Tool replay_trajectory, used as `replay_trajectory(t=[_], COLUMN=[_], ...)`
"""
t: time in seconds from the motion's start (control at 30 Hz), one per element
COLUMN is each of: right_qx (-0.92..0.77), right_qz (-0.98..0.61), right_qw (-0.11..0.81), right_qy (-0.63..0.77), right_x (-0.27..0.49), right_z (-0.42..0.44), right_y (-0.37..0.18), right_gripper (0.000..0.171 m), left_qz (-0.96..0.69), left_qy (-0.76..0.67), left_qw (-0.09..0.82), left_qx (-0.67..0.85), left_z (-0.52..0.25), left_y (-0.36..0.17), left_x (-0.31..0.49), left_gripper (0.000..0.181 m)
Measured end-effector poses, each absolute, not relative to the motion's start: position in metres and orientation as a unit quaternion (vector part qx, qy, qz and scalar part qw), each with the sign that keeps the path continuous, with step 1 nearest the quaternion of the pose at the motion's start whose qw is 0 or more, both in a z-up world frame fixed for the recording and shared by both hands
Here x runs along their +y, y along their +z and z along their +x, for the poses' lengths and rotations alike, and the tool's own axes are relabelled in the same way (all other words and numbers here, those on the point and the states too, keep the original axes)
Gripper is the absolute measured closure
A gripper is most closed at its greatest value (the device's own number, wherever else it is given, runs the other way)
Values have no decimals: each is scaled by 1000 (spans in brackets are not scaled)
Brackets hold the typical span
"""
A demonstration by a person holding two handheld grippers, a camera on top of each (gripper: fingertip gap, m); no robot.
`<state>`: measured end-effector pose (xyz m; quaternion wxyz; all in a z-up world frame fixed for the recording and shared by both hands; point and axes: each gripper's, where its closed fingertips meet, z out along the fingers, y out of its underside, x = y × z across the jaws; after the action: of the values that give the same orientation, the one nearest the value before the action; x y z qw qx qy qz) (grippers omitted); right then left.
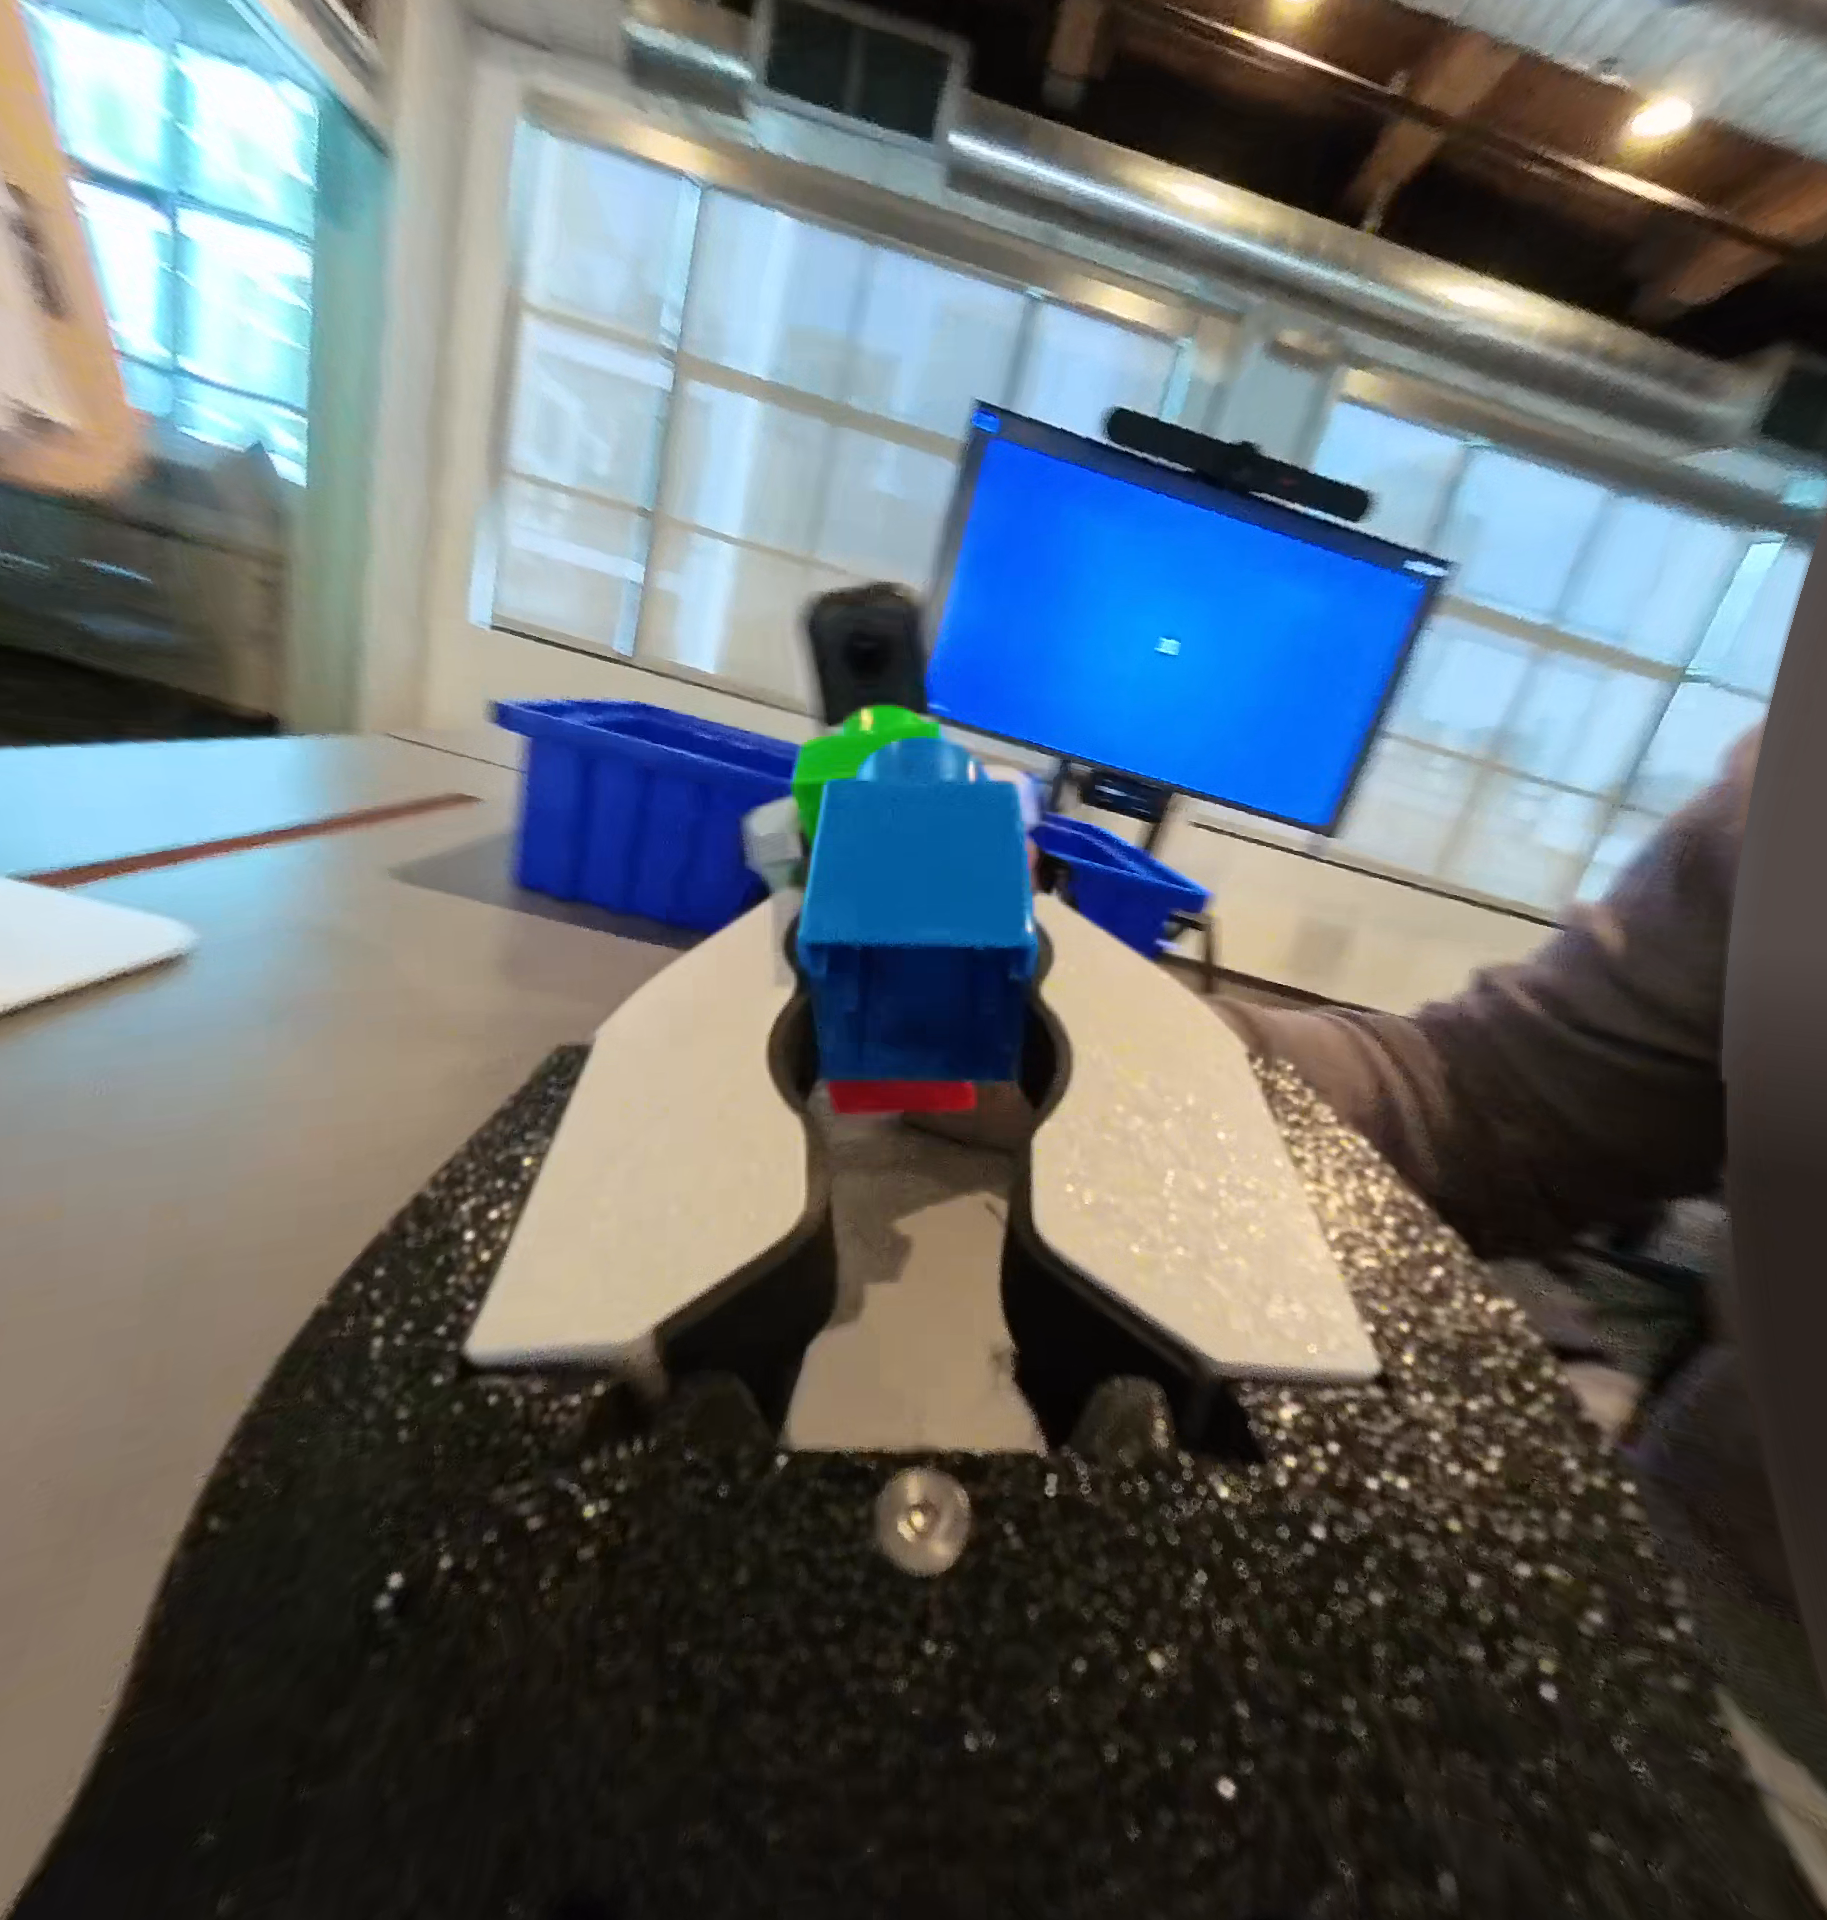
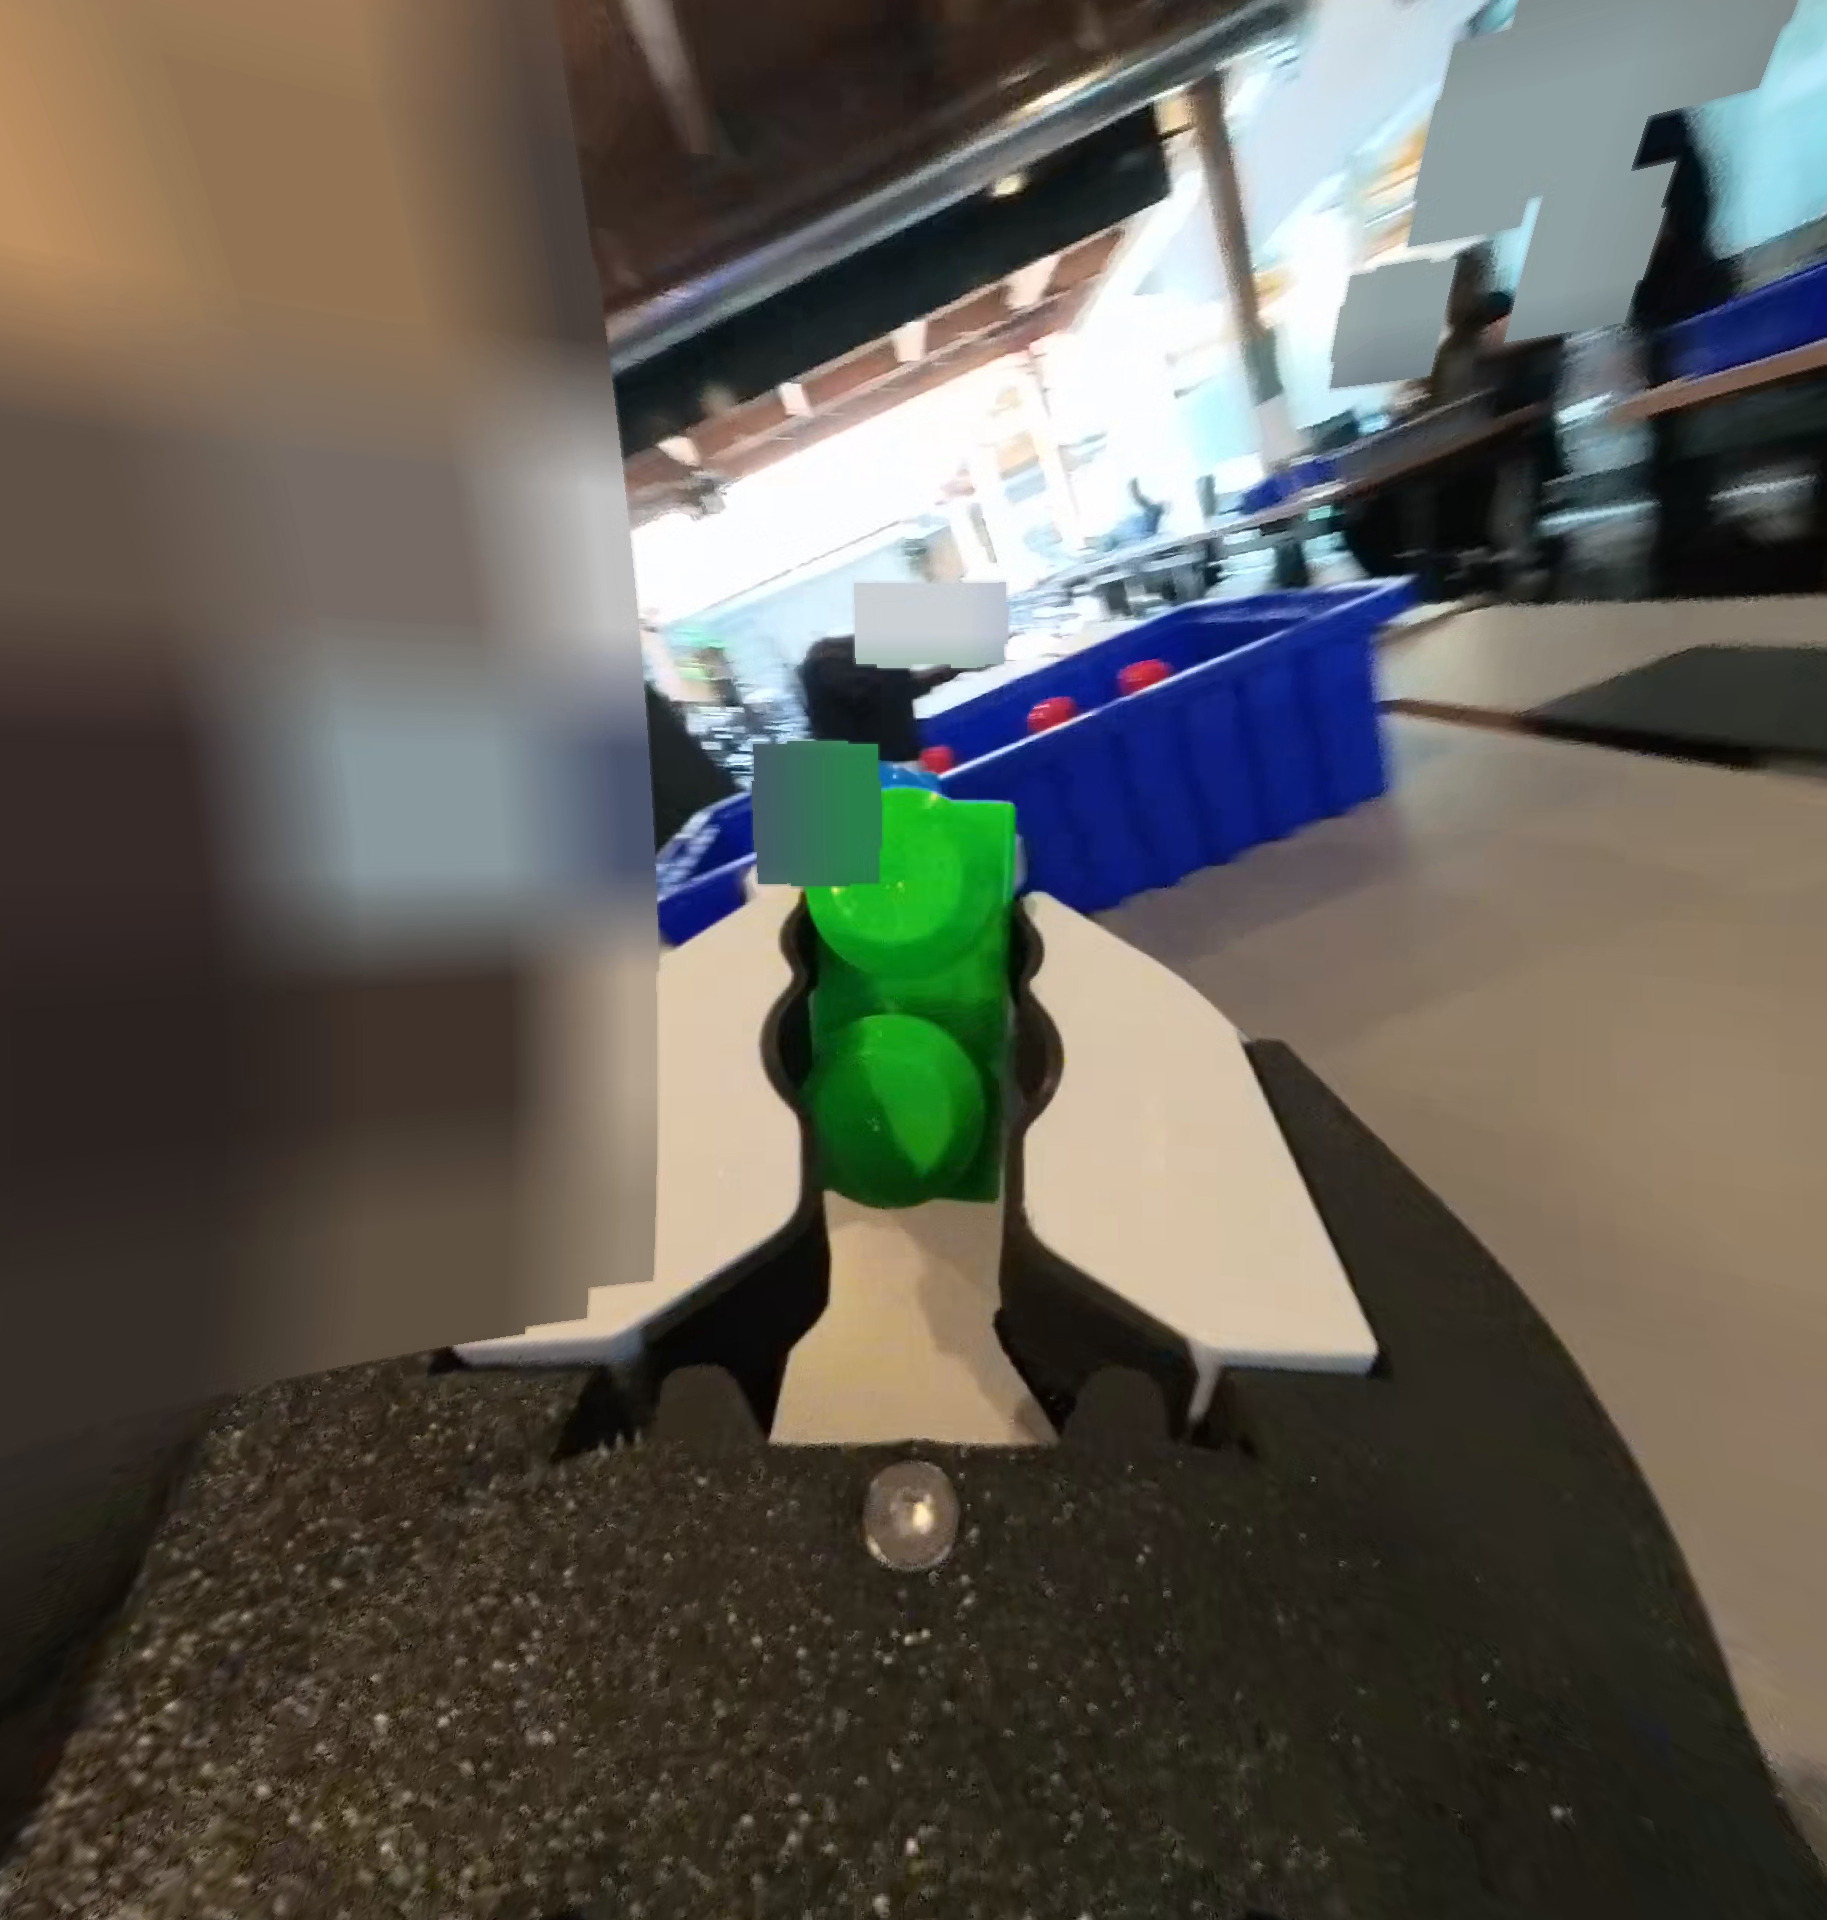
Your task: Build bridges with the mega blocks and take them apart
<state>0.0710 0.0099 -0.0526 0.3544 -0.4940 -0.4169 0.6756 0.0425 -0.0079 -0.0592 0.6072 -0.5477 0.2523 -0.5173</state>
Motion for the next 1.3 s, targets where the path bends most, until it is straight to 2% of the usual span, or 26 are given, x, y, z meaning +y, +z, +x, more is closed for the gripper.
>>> replay_trajectory(t=[0.03, 0.13, 0.37, 0.5, 0.57, 0.6, 0.83, 0.87, 0.9, 1.0, 1.07, 1.17, 1.3], right_qx=[-413, -389, -430, -463, -455, -453, -484, -488, -498, -507, -510, -473, -355], right_qz=[-504, -559, -644, -641, -626, -612, -497, -492, -484, -484, -489, -509, -575], right_qw=[380, 423, 317, 322, 363, 375, 344, 341, 334, 344, 378, 482, 682], right_qy=[657, 598, 548, 521, 519, 528, 633, 635, 638, 625, 598, 534, 281], right_x=[16, 39, 36, 32, 36, 33, -13, -16, -21, -22, -16, 10, 72], right_z=[74, 77, 62, 61, 60, 60, 55, 54, 54, 55, 57, 74, 144], right_y=[-52, -59, -116, -121, -109, -100, -63, -63, -62, -61, -57, -33, 6], right_gripper=[136, 136, 136, 134, 110, 103, 117, 124, 137, 142, 142, 142, 142], left_qz=[-555, -555, -545, -545, -546, -546, -558, -560, -563, -561, -567, -562, -563], left_qy=[-500, -486, -488, -484, -476, -469, -461, -459, -457, -469, -464, -467, -473], left_qw=[619, 636, 640, 641, 646, 649, 611, 605, 600, 593, 602, 618, 619], left_qx=[241, 229, 234, 238, 242, 246, 321, 331, 338, 337, 318, 290, 277], left_z=[38, 32, 34, 35, 35, 36, 59, 62, 64, 64, 61, 54, 51], left_y=[-60, -58, -56, -57, -57, -58, -68, -70, -71, -71, -70, -65, -64], left_x=[-3, 1, -2, -2, -2, -2, -16, -18, -19, -20, -14, -9, -7], left_gripper=[146, 146, 146, 146, 145, 146, 146, 146, 146, 145, 141, 123, 123])
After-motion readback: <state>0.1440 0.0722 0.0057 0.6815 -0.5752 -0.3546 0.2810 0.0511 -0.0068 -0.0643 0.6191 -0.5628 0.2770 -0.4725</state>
